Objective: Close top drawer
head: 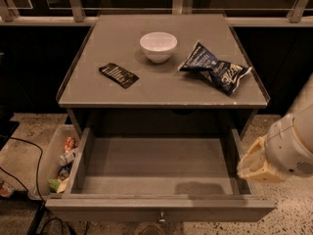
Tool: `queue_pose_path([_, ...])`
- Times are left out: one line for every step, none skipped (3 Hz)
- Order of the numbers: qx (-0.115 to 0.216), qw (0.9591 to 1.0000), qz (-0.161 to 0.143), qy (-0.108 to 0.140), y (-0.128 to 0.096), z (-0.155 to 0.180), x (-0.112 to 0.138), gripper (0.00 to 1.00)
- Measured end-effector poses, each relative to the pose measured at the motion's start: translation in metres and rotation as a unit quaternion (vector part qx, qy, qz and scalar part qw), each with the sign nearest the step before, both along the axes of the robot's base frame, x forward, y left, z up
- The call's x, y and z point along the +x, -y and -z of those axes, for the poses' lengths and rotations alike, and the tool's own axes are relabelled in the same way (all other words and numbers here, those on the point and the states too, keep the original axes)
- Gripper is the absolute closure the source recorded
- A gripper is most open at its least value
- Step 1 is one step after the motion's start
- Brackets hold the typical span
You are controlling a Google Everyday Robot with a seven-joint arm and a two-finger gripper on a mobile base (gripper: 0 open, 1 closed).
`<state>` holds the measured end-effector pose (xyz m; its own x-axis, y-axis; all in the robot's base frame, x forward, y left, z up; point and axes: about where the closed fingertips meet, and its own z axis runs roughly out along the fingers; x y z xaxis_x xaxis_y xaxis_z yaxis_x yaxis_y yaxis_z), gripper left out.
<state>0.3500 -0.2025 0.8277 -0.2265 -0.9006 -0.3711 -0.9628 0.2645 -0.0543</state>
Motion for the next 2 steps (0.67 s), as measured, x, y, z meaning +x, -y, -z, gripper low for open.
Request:
queue_pose_path([0.033, 0.9994, 0.005, -0.005, -0.009, 0.039, -0.024, 1.00])
queue_pose_path([0.075, 0.9970, 0.011, 0.011, -0.015, 0.082, -0.052, 1.00])
